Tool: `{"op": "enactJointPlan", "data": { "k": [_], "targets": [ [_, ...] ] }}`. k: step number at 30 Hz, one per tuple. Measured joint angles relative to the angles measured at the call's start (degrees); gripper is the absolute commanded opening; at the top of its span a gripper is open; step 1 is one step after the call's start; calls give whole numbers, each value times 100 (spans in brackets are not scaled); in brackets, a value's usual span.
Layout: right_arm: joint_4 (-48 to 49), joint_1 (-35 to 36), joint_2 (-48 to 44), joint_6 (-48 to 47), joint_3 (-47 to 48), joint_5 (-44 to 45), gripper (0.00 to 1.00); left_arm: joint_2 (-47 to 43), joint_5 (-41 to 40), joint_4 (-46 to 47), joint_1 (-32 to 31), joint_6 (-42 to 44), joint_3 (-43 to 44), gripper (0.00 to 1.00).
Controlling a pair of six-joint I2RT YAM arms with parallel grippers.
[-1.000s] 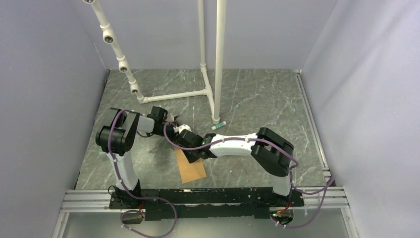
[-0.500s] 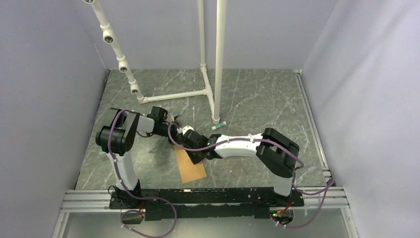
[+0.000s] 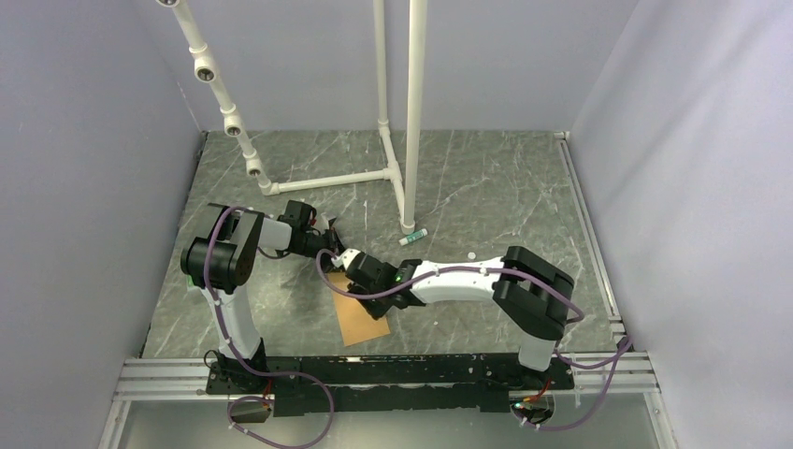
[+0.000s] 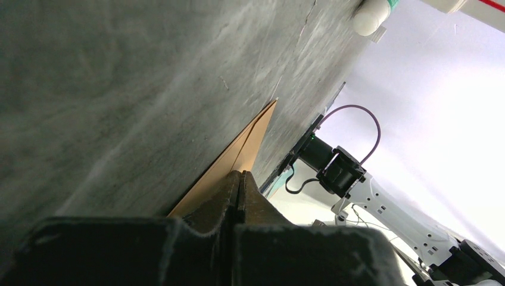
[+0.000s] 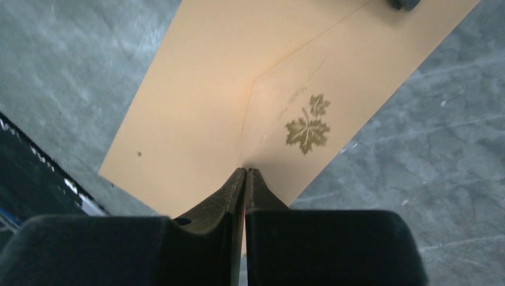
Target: Place the letter into the envelope and seal it
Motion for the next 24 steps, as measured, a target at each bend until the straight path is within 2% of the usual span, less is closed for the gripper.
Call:
{"op": "enactJointPlan", "data": {
  "k": [6,12,17,24],
  "targets": [
    [-459,109,-291,-407,-210,-197,9,33,-4,-94,17,35,85,2],
    [-1364,111,-920,-511,-612,-289,9,37,-50,-227,20,76,162,4],
    [-1659,-354,-1606,-323,-647,-184,16,-72,-203,-315,22,83,175,19],
    [-1093,-1554,-2555,275,-739,734,42,-837,-813,-575,57,380,505,43]
  ]
}}
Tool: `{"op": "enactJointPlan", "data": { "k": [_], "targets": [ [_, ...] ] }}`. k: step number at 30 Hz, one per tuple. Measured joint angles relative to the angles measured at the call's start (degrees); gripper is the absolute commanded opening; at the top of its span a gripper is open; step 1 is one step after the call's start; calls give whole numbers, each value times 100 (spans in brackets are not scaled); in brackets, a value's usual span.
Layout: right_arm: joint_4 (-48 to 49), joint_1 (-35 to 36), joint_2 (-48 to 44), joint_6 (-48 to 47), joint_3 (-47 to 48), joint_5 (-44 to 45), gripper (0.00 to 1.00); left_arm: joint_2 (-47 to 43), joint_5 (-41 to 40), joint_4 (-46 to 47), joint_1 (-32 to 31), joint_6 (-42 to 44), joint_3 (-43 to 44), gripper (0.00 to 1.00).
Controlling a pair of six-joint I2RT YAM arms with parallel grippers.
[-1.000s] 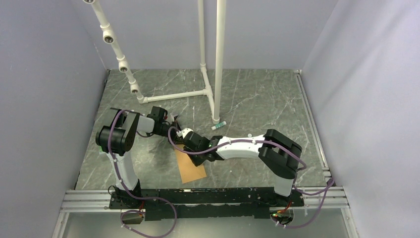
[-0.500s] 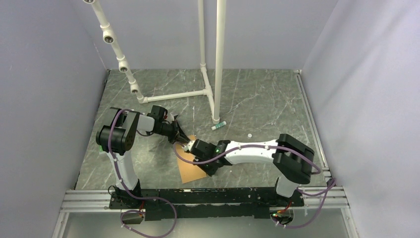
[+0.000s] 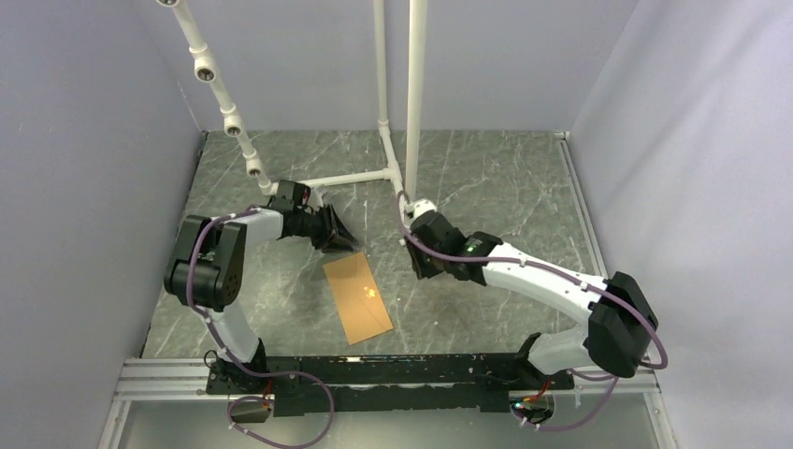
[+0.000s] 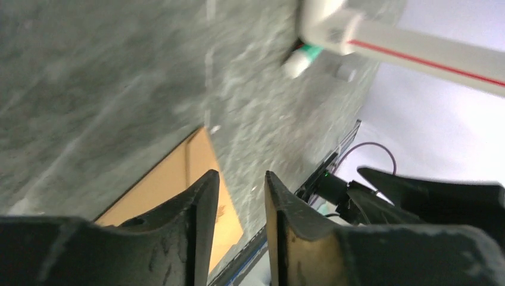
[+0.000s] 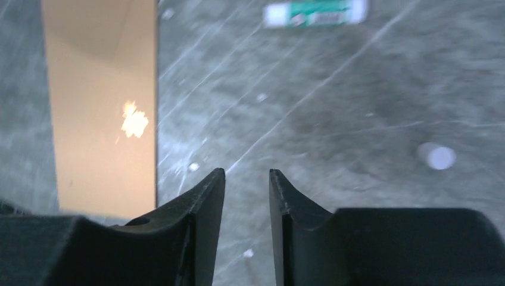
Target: Place the letter into the envelope and seal it
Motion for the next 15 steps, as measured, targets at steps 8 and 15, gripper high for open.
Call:
{"op": "enactJointPlan", "data": {
  "k": [8,15],
  "targets": [
    [151,-970,442,1213,254,702,48,-774,-645,-131,-90,361,450,54],
    [33,-1283,1025,2363,623,962,45,-1134,-1491,-608,-214,544,448,52]
  ]
}}
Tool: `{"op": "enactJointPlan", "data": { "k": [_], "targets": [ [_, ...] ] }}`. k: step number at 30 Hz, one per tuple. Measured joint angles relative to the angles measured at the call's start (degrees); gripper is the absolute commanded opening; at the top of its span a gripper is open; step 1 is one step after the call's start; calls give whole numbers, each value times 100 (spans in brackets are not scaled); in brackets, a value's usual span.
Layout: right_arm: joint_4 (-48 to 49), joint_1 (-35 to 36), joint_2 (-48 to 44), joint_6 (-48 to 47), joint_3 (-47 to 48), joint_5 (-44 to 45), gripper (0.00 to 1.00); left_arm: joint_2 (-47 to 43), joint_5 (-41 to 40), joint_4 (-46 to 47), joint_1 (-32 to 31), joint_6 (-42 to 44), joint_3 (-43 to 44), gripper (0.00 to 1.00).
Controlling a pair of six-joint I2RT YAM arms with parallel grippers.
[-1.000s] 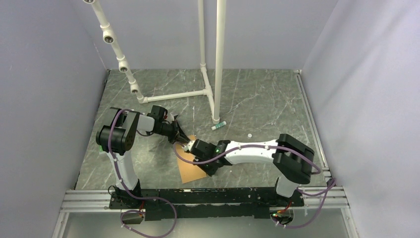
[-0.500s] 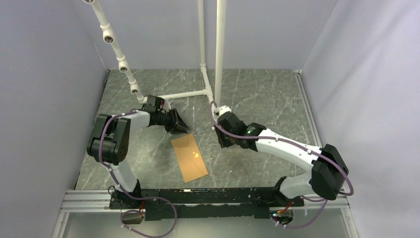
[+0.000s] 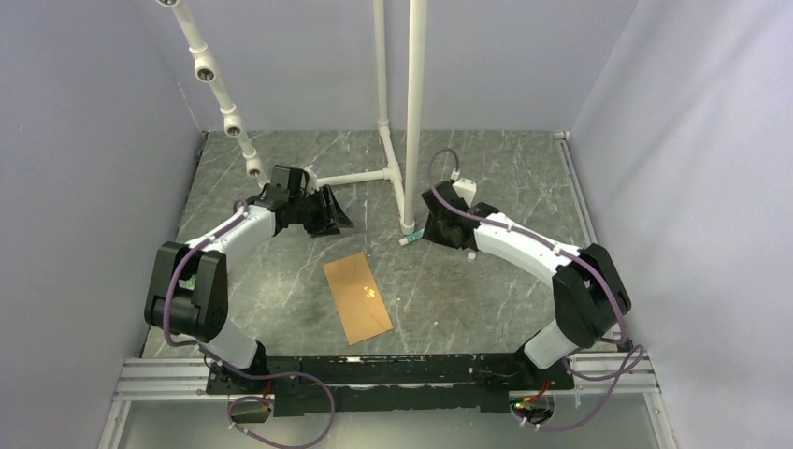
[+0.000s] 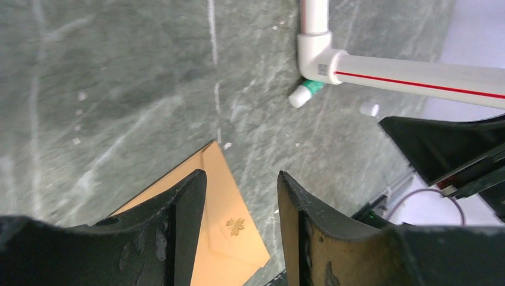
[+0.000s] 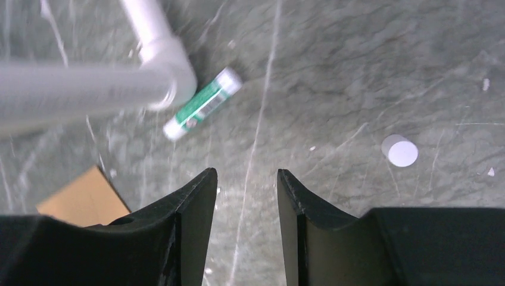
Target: Place the letter into the envelope and seal it
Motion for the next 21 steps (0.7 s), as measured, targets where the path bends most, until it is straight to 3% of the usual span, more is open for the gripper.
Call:
{"op": "enactJointPlan", "data": {
  "k": [6,21],
  "targets": [
    [-293,-557,662,1097,612,-39,43,-271,-603,-426,7,116,0,52],
    [-1290,-748,2188,2791,2046,-153,44,-413,-1054,-782,7,304,-39,51]
  ]
}}
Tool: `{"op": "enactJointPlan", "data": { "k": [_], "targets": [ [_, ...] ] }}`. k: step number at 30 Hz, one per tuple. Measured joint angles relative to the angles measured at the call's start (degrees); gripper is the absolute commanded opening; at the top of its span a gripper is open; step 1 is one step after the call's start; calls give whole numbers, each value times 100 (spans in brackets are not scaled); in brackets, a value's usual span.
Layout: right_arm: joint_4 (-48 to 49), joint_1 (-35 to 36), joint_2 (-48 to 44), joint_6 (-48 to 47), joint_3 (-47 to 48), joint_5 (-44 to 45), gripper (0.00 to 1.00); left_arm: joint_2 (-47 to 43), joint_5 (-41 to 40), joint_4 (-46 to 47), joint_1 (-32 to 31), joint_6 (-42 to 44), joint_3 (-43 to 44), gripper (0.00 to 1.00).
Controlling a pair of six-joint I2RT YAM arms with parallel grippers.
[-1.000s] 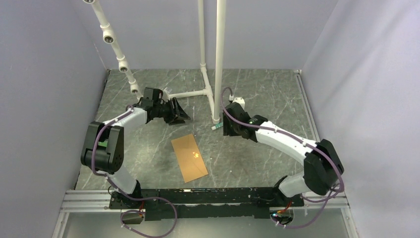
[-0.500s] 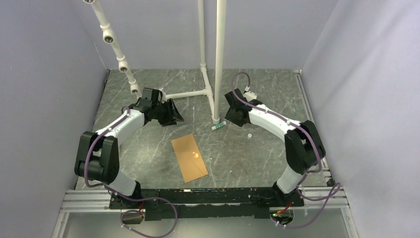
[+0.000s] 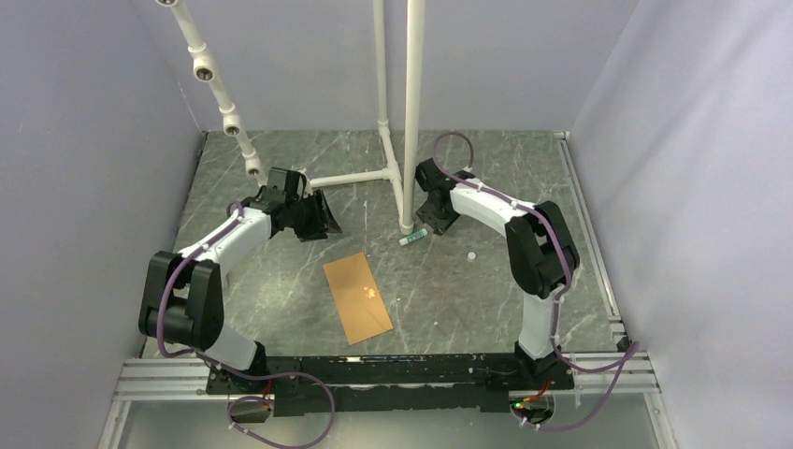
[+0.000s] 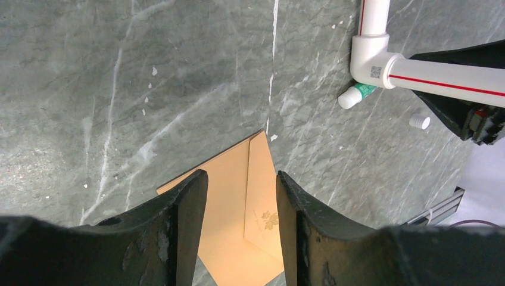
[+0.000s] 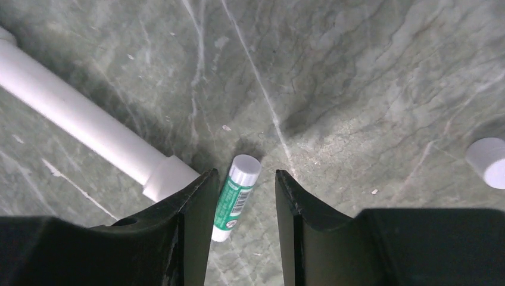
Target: Place the letter into the envelope and seal it
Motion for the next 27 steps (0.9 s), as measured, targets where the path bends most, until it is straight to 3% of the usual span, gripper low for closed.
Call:
{"op": "enactJointPlan", "data": {
  "k": [21,27],
  "targets": [
    [-105,-87,485,833,-11,-1154,42,-35,-216,-238,0,170,-26,51],
    [-114,-149,487,1062,-70,-1331,30,-35,-219,-240,0,170,-26,52]
  ]
}}
